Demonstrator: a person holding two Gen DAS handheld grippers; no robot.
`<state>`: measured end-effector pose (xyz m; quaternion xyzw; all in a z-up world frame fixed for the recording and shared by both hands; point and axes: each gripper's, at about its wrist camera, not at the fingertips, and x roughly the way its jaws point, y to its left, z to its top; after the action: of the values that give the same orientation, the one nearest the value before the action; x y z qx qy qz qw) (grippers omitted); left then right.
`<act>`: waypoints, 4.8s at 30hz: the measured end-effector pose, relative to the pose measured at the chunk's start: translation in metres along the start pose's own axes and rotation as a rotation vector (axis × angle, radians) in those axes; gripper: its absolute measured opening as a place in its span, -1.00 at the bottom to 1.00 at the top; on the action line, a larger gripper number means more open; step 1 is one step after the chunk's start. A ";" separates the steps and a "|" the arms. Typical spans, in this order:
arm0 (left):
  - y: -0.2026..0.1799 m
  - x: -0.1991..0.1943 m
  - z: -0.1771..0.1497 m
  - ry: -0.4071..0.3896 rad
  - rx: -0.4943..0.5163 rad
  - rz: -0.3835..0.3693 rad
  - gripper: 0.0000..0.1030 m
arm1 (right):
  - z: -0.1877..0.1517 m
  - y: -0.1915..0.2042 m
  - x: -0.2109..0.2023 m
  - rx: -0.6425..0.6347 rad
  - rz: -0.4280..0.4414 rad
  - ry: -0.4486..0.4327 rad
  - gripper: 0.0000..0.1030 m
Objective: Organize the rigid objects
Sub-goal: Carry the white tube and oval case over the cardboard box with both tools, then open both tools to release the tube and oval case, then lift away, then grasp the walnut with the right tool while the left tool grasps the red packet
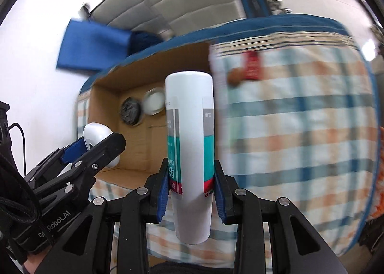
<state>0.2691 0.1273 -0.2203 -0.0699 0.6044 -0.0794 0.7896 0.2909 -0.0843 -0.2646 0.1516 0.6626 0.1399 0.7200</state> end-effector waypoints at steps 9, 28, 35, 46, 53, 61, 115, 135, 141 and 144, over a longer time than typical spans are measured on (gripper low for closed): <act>0.101 0.074 -0.010 0.170 -0.122 0.012 0.05 | 0.004 0.072 0.125 -0.027 -0.034 0.107 -0.33; 0.121 0.154 -0.005 0.329 -0.116 0.006 0.06 | 0.021 0.061 0.228 0.041 -0.183 0.193 -0.32; 0.118 0.153 0.004 0.346 -0.123 0.011 0.06 | 0.021 0.064 0.231 0.035 -0.193 0.195 -0.30; 0.104 0.105 0.018 0.260 -0.093 0.084 0.38 | 0.021 0.077 0.202 0.019 -0.209 0.196 0.23; 0.090 0.059 0.005 0.166 -0.067 0.111 0.40 | 0.007 0.087 0.162 -0.024 -0.255 0.166 0.34; 0.082 0.029 -0.025 0.089 -0.089 0.144 0.93 | -0.026 0.088 0.115 -0.080 -0.266 0.087 0.59; -0.078 0.115 0.117 -0.002 -0.071 0.284 0.97 | 0.129 -0.146 0.123 0.422 0.143 0.074 0.21; -0.141 0.114 0.144 -0.022 0.082 0.235 0.97 | 0.122 -0.189 0.096 0.411 0.034 0.004 -0.40; -0.207 0.134 0.152 0.054 0.215 0.167 0.97 | 0.106 -0.241 0.055 0.395 -0.124 -0.060 -0.39; -0.236 0.167 0.152 0.144 0.254 0.124 0.97 | 0.100 -0.280 0.045 0.428 -0.155 -0.041 -0.39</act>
<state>0.4487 -0.1362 -0.2900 0.0740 0.6478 -0.1109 0.7500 0.3946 -0.3251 -0.4113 0.2523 0.6720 -0.0628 0.6934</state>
